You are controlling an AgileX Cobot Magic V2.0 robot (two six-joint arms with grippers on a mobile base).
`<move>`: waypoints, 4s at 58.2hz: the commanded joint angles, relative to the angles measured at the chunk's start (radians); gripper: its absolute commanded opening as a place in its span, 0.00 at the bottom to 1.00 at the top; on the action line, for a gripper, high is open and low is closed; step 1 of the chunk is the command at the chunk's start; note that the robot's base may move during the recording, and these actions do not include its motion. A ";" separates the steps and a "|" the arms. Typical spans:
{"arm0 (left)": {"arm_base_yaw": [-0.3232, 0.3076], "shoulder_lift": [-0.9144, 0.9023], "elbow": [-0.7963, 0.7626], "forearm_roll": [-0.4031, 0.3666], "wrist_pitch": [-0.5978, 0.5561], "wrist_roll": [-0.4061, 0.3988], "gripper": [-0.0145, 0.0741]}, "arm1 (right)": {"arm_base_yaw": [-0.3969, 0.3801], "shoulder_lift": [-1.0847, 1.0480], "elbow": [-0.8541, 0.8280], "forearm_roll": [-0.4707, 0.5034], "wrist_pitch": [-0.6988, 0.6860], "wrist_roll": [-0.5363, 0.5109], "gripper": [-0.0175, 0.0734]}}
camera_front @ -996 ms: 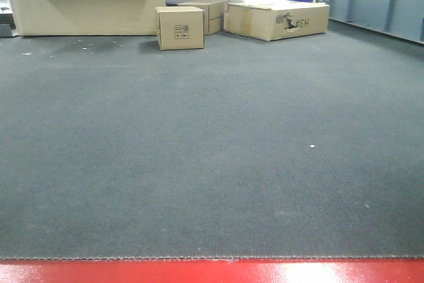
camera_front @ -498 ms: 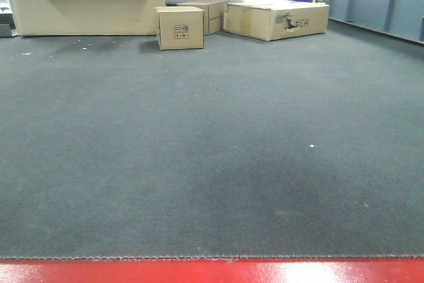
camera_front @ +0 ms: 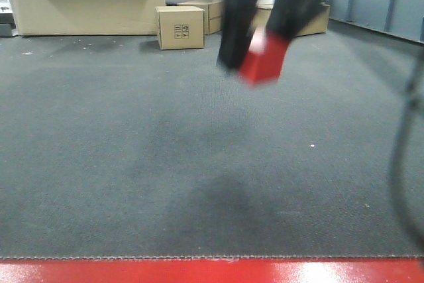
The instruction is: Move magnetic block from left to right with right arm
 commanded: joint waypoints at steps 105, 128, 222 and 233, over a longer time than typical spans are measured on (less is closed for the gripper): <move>-0.001 -0.012 0.009 -0.005 -0.083 -0.006 0.02 | -0.003 -1.130 0.840 -0.006 -0.521 0.050 0.26; -0.001 -0.012 0.009 -0.005 -0.083 -0.006 0.02 | -0.003 -1.326 0.990 -0.006 -0.581 0.049 0.26; -0.001 -0.012 0.009 -0.005 -0.083 -0.006 0.02 | -0.646 -1.724 1.379 -0.083 -0.820 0.049 0.26; -0.001 -0.012 0.009 -0.005 -0.083 -0.006 0.02 | -0.646 -1.724 1.379 -0.083 -0.820 0.049 0.26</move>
